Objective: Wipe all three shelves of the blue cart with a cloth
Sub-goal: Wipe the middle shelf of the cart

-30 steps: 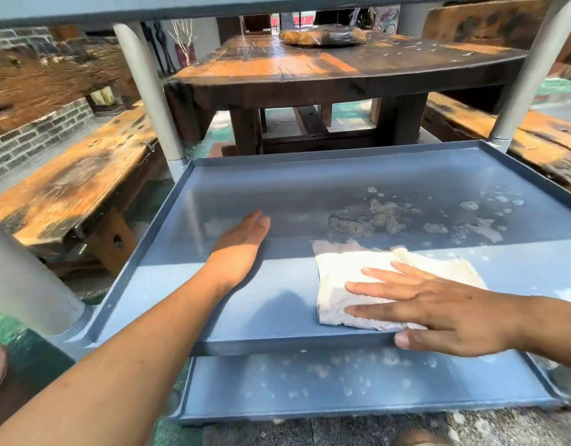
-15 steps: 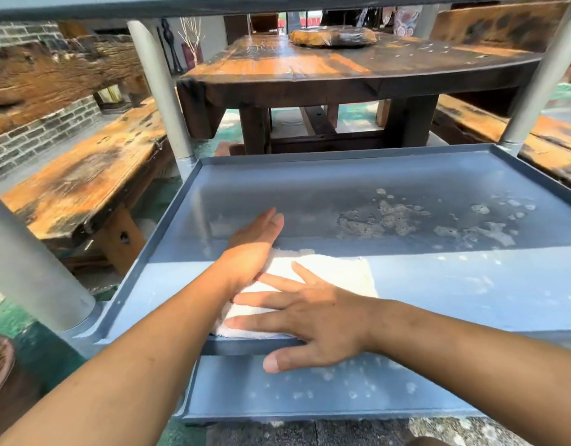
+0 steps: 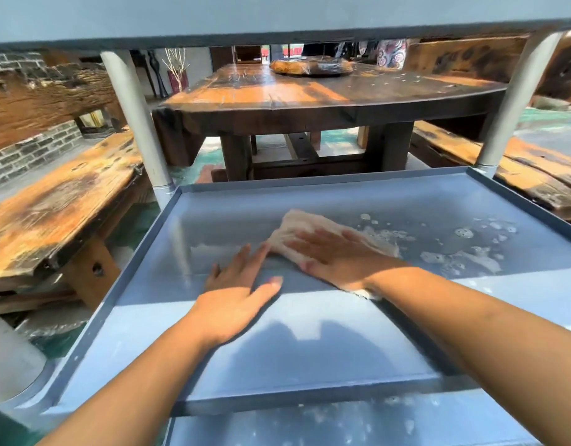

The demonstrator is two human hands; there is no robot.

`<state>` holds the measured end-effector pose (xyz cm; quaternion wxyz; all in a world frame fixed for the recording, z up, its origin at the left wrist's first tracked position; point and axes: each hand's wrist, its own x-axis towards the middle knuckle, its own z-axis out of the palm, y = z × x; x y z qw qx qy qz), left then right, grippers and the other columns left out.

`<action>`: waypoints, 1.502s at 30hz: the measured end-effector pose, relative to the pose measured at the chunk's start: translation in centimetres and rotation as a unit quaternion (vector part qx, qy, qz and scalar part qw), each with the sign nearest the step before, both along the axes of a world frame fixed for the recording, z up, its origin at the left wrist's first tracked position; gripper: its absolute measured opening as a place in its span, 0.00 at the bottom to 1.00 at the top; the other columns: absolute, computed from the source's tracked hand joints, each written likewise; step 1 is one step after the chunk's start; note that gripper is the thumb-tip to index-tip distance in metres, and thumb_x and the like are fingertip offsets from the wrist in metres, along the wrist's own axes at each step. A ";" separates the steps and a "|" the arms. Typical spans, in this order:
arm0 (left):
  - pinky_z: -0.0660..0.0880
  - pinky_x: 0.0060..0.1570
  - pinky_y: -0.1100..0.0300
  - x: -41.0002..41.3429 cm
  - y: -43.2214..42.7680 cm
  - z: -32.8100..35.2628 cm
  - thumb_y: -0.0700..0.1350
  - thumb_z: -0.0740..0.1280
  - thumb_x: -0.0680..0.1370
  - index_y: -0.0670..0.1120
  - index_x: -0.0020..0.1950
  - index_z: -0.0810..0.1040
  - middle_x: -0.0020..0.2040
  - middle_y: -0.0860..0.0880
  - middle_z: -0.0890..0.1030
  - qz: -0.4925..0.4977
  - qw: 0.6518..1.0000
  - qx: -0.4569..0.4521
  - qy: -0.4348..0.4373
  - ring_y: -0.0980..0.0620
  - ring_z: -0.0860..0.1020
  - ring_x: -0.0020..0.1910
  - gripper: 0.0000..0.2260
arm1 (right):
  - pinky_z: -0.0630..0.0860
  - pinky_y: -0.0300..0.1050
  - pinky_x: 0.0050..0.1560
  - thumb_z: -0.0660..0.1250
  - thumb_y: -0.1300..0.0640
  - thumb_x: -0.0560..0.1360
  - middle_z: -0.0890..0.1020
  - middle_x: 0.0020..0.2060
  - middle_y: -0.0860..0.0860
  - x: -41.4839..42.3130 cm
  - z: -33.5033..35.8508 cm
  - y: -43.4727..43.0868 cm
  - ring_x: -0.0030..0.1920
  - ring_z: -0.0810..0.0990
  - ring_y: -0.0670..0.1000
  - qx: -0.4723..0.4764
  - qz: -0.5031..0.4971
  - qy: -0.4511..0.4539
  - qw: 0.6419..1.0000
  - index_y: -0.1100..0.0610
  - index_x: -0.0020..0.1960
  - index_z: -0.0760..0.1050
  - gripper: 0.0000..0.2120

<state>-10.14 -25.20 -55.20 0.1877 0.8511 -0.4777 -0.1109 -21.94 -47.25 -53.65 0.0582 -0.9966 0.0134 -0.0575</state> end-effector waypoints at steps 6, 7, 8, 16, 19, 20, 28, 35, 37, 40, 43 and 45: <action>0.39 0.76 0.41 -0.1 -0.4 -0.6 0.74 0.44 0.74 0.69 0.77 0.43 0.82 0.57 0.44 -0.040 0.988 0.105 -0.103 0.50 0.41 0.80 0.32 | 0.62 0.57 0.75 0.38 0.37 0.83 0.68 0.72 0.36 -2.0 -0.6 -10.1 0.73 0.64 0.52 0.054 -0.245 -0.049 0.967 0.26 0.73 0.52 0.20; 0.39 0.76 0.41 0.1 -0.5 -0.6 0.75 0.43 0.73 0.70 0.76 0.42 0.81 0.57 0.44 -0.039 0.988 0.106 -0.108 0.50 0.40 0.80 0.33 | 0.58 0.62 0.76 0.40 0.35 0.82 0.65 0.76 0.41 -2.8 -0.9 -11.8 0.75 0.62 0.57 0.055 -0.293 -0.021 0.954 0.25 0.74 0.49 0.21; 0.39 0.76 0.41 0.3 -0.6 -0.7 0.76 0.41 0.71 0.70 0.76 0.41 0.81 0.57 0.43 -0.039 0.987 0.107 -0.111 0.50 0.40 0.80 0.33 | 0.51 0.67 0.75 0.41 0.31 0.79 0.59 0.79 0.44 -3.8 -1.1 -13.4 0.78 0.55 0.59 0.059 -0.347 0.006 0.936 0.23 0.74 0.43 0.24; 0.36 0.75 0.40 0.0 -0.7 -1.2 0.76 0.41 0.70 0.72 0.74 0.38 0.81 0.59 0.40 -0.018 0.987 0.111 -0.116 0.52 0.36 0.79 0.33 | 0.41 0.68 0.77 0.31 0.24 0.71 0.45 0.82 0.42 -11.8 -1.3 -18.3 0.81 0.42 0.58 0.098 -0.488 0.058 0.865 0.29 0.77 0.40 0.34; 0.35 0.75 0.40 0.0 -0.8 -1.4 0.76 0.40 0.70 0.73 0.74 0.37 0.80 0.60 0.39 -0.017 0.988 0.109 -0.106 0.52 0.35 0.79 0.32 | 0.36 0.71 0.75 0.36 0.28 0.77 0.43 0.82 0.42 -10.8 -1.5 -17.1 0.81 0.39 0.58 0.116 -0.470 0.075 0.872 0.30 0.78 0.42 0.29; 0.35 0.75 0.40 0.0 -0.8 -1.4 0.76 0.40 0.70 0.73 0.74 0.37 0.80 0.60 0.39 -0.017 0.988 0.110 -0.106 0.52 0.34 0.79 0.32 | 0.35 0.71 0.75 0.37 0.29 0.79 0.43 0.82 0.42 -10.3 -1.4 -16.3 0.81 0.39 0.58 0.115 -0.464 0.072 0.876 0.30 0.78 0.42 0.28; 0.38 0.74 0.38 -0.2 -1.3 -1.4 0.73 0.40 0.73 0.71 0.75 0.40 0.81 0.57 0.41 -0.007 0.986 0.121 -0.113 0.50 0.38 0.80 0.31 | 0.43 0.70 0.75 0.42 0.39 0.84 0.42 0.82 0.44 -1.5 -1.0 -3.6 0.81 0.42 0.59 0.009 -0.283 0.105 0.953 0.35 0.79 0.38 0.26; 0.44 0.75 0.38 -0.5 -1.6 -0.5 0.61 0.44 0.81 0.67 0.78 0.44 0.81 0.56 0.42 -0.001 0.982 0.138 -0.126 0.50 0.42 0.80 0.24 | 0.33 0.69 0.72 0.42 0.38 0.81 0.46 0.81 0.39 -5.3 -1.7 4.7 0.81 0.41 0.54 0.033 -0.133 0.085 0.987 0.31 0.78 0.44 0.26; 0.46 0.75 0.39 -0.6 -1.5 -0.3 0.60 0.44 0.82 0.67 0.78 0.44 0.81 0.57 0.43 -0.002 0.982 0.139 -0.128 0.50 0.43 0.80 0.24 | 0.38 0.68 0.74 0.44 0.39 0.82 0.50 0.81 0.40 -8.4 -1.5 4.9 0.81 0.45 0.54 0.019 -0.091 0.079 0.993 0.31 0.78 0.44 0.25; 0.46 0.76 0.40 -0.8 -1.4 -0.1 0.62 0.43 0.82 0.69 0.77 0.43 0.81 0.58 0.43 0.003 0.981 0.145 -0.126 0.51 0.44 0.80 0.23 | 0.42 0.63 0.77 0.44 0.39 0.84 0.49 0.81 0.40 -13.1 -1.1 3.4 0.81 0.47 0.51 0.011 -0.067 0.089 0.994 0.31 0.79 0.43 0.24; 0.45 0.76 0.41 -0.9 -1.4 0.1 0.64 0.44 0.81 0.69 0.77 0.43 0.81 0.59 0.42 0.006 0.982 0.146 -0.119 0.51 0.43 0.80 0.24 | 0.39 0.59 0.78 0.45 0.39 0.85 0.45 0.81 0.38 -17.7 -0.5 0.3 0.81 0.42 0.47 0.031 -0.068 0.103 0.992 0.28 0.77 0.42 0.23; 0.46 0.76 0.41 -0.8 -1.5 0.1 0.65 0.44 0.80 0.70 0.76 0.43 0.81 0.59 0.43 0.012 0.982 0.147 -0.121 0.51 0.43 0.80 0.24 | 0.36 0.57 0.79 0.46 0.39 0.84 0.44 0.80 0.34 -21.1 -0.2 -2.4 0.80 0.39 0.43 0.041 -0.072 0.116 0.990 0.25 0.76 0.42 0.23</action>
